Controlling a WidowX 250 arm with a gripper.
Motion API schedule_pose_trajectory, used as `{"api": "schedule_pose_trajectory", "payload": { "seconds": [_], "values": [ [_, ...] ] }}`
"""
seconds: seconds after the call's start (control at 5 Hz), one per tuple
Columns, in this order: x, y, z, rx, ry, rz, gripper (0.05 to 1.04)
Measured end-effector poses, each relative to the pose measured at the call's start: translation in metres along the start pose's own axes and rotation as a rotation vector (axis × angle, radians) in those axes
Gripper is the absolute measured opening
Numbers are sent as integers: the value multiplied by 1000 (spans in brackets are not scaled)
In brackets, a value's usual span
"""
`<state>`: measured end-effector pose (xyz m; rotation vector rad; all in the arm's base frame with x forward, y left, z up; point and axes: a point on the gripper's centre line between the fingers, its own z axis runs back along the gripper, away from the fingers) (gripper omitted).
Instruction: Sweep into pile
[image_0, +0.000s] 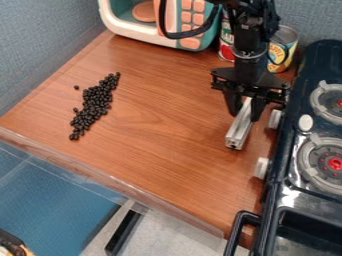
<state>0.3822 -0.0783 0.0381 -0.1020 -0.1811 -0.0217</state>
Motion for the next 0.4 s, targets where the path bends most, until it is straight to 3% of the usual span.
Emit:
{"api": "schedule_pose_trajectory", "payload": {
  "seconds": [0.2, 0.4],
  "values": [
    [6, 6, 14, -8, -35, 14, 950],
    [16, 7, 74, -53, -182, 29, 1011]
  ]
}}
